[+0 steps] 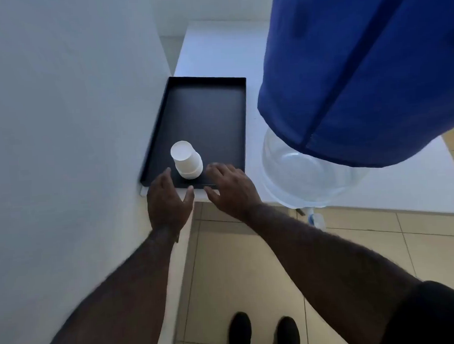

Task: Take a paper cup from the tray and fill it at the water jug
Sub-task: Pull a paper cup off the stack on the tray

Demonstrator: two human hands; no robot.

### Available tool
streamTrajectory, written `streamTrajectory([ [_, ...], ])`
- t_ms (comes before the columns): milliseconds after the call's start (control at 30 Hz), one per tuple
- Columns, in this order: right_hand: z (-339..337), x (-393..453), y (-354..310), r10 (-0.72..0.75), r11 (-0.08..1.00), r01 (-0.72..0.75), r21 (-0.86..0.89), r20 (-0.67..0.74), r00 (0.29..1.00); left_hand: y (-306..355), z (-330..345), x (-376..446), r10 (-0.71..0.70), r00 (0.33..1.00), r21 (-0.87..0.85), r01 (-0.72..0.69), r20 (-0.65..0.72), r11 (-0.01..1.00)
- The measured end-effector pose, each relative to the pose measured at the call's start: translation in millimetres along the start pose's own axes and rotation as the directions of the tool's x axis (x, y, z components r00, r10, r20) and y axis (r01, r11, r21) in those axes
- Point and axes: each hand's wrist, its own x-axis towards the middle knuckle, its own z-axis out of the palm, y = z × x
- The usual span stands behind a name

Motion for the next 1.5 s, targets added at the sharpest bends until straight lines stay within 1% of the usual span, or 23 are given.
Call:
streamTrajectory([
  [67,2.2,19.0,-4.6,0.015,0.999,-0.015,0.035,0.003,1.0,-0.6,1.4,11.8,-0.022,1.0,-0.035,0.023,0.018,0.999],
  [133,2.6,38.2,-8.8,0.01,1.0,-0.01,0.012,-0.002,1.0,-1.2,2.3,25.5,-0.037,0.998,-0.026,0.038,0.058,0.999],
  [267,12.7,57.0,-9.4,-0.014,1.0,0.015,-0.02,0.026,1.0,-1.3,11.0,45.1,0.005,0.994,-0.047,0.0,0.109,0.999],
  [400,22.9,70.1,-10.3,-0.026,0.999,0.028,-0.038,0.043,0.999,-3.5,17.7,54.6,0.023,0.993,-0.083,-0.013,0.115,0.996],
  [533,30.2,78.7,-6.7,-0.008,1.0,0.008,-0.022,0.005,1.0,-11.6,26.7,57.5,0.012,0.989,-0.095,0.002,0.147,0.995],
  [667,29.1,86.4,-1.0,0.064,0.997,-0.061,0.038,-0.091,0.994,-16.3,34.4,62.2,-0.021,0.987,-0.11,0.039,0.161,0.993],
  [767,26.2,88.8,7.0,0.138,0.986,-0.121,0.117,-0.142,0.98,-13.7,38.9,66.6,-0.022,0.988,-0.166,0.048,0.154,0.985],
  [900,19.8,92.0,19.3,0.277,0.94,-0.233,0.248,-0.158,0.948,-5.3,42.3,74.9,-0.002,0.99,-0.24,0.036,0.141,0.97],
  [1000,16.5,90.1,28.1,0.324,0.918,-0.277,0.283,-0.137,0.936,0.3,46.8,79.2,0.002,0.99,-0.284,0.039,0.144,0.958],
  [1267,17.3,83.3,36.2,0.317,0.917,-0.271,0.292,-0.123,0.94,3.1,55.4,76.8,-0.005,0.997,-0.37,0.034,0.078,0.928],
  [1500,14.0,82.2,37.1,0.227,0.956,-0.196,0.217,-0.128,0.965,0.0,54.8,74.7,0.025,0.999,-0.404,-0.009,0.032,0.915],
])
